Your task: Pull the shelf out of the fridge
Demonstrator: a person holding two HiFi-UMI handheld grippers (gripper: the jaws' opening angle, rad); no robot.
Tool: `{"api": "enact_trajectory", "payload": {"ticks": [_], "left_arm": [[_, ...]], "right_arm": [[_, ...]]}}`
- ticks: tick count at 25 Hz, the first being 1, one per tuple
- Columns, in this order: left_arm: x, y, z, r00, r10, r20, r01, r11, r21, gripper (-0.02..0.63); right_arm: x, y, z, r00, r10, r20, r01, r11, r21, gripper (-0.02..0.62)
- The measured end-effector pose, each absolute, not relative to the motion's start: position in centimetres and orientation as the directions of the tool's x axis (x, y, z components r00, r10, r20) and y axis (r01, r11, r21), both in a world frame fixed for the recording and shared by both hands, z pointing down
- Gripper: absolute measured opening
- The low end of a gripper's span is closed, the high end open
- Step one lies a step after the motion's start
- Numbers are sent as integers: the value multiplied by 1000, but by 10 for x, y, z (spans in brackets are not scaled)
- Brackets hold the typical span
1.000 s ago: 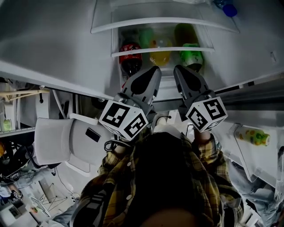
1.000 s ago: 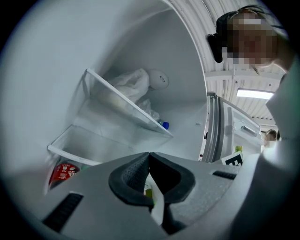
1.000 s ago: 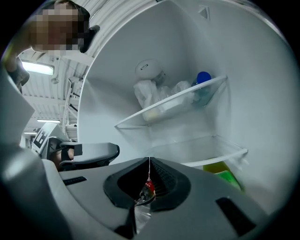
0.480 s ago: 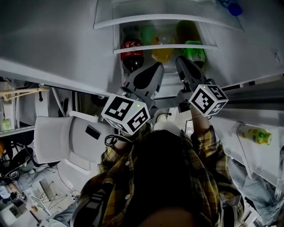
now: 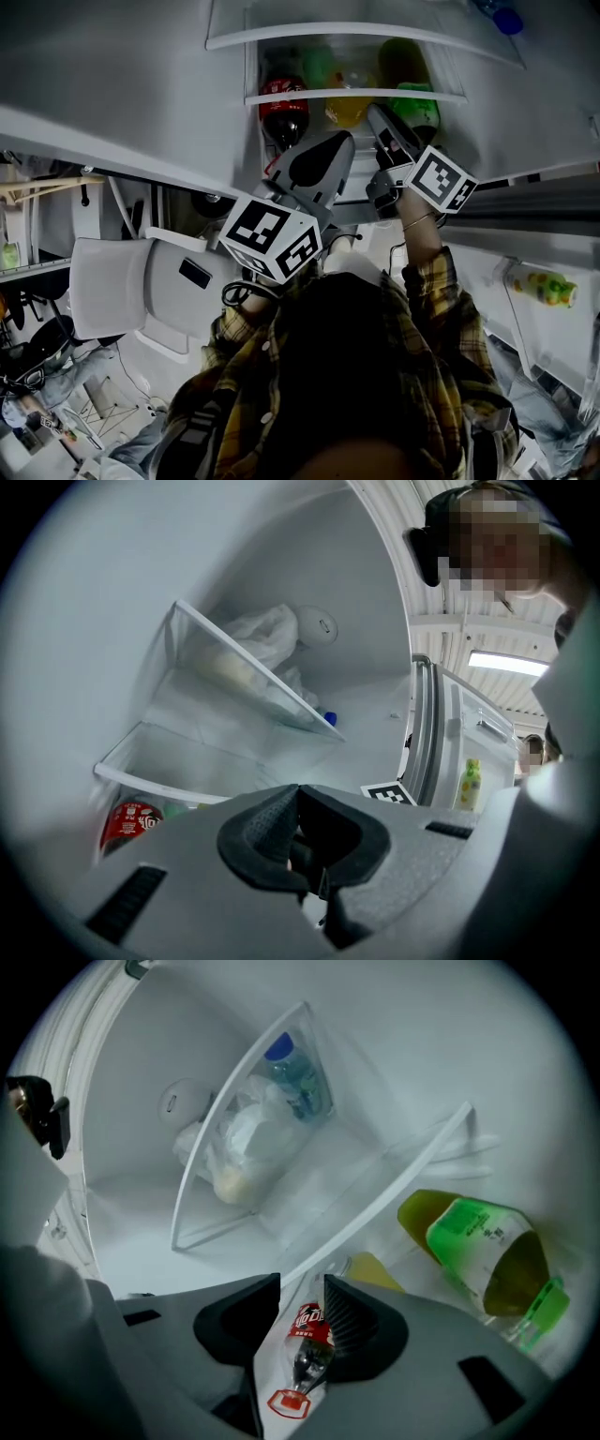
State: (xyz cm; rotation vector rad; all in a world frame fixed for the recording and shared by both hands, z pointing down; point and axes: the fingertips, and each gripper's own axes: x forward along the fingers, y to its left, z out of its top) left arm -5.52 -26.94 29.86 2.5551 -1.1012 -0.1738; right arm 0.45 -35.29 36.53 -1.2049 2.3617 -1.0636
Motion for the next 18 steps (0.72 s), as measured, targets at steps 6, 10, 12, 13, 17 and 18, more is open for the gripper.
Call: {"api": "enact_trajectory", "payload": {"ticks": [6,10,12,13,17,18], "left_arm": [[-55,-265,302,689,-723,39,-685,-634,359,3],[-58,-265,306,688,-724,50,-689,-629,361,3],[-59,-265,309,686,-725,57,-691,-626,361,3],[-59,-265,310,685,-726,58,-692,-625,361,3],[-59,-266,311,685,-726,58,-692,-624,365,3],[-59,-267,312,685,-726,58,-692,-623,366,3]], "right_arm": [[-3,-366,374,-616,-785,58,-507,339,-793,153],[-9,-374,374,-617,-786,38,-459,320,-829,153],[-10,-373,373,-616,-788,23,-428,310,-849,153],[-10,-372,371,-615,-788,12,-410,306,-859,153],[-12,-374,362,-618,-786,-20,-375,317,-871,153],[-13,-376,360,-620,-784,-20,-376,319,-870,153]]}}
